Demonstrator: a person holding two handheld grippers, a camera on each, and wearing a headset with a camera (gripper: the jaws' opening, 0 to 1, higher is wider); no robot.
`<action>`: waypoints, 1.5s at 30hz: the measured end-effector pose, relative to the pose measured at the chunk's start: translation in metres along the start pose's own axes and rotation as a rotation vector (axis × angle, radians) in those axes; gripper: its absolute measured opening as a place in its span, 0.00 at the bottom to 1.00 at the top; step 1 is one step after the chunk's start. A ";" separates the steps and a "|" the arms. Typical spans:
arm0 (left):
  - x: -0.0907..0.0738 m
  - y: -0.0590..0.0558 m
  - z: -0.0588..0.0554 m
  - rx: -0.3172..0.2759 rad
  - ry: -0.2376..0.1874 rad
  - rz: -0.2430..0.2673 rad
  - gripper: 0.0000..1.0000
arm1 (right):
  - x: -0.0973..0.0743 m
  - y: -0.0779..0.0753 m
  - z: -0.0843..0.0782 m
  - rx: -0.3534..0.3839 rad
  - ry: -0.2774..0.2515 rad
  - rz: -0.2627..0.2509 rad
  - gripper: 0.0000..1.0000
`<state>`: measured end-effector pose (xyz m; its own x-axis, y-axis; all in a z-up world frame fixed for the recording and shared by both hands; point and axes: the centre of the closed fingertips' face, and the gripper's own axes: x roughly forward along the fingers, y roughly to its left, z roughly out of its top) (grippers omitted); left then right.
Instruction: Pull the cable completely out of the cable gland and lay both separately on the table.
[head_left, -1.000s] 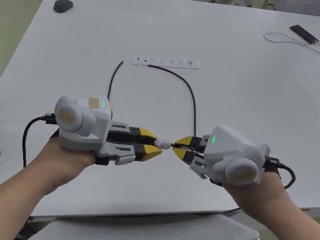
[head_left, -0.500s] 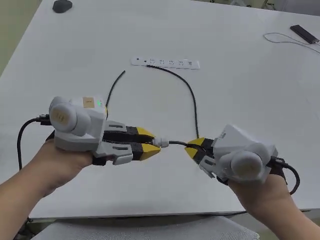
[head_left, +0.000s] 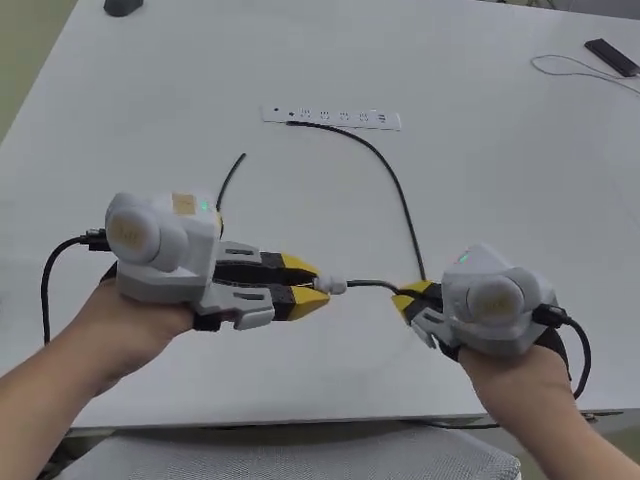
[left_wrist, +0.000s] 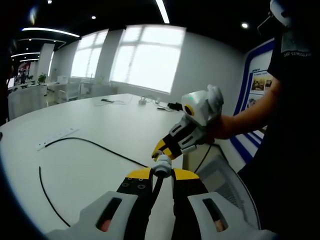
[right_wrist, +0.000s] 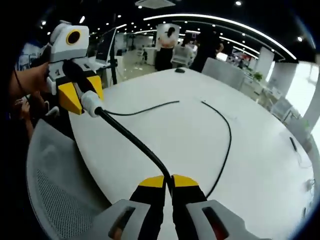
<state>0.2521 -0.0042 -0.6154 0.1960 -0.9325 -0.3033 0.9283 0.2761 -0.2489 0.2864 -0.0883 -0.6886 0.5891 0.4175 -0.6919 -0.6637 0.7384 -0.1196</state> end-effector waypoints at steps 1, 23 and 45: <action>0.000 0.000 0.000 0.001 0.001 0.001 0.14 | 0.000 0.000 0.000 -0.007 -0.001 0.002 0.00; -0.008 0.012 0.003 0.007 -0.003 0.045 0.15 | -0.031 0.019 0.040 -0.187 -0.068 0.010 0.08; -0.003 0.008 0.004 0.010 0.007 0.038 0.15 | -0.027 0.065 0.080 -0.502 -0.089 0.039 0.03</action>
<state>0.2602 0.0000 -0.6124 0.2291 -0.9197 -0.3188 0.9235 0.3089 -0.2276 0.2645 -0.0095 -0.6208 0.5822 0.4992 -0.6418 -0.8126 0.3848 -0.4378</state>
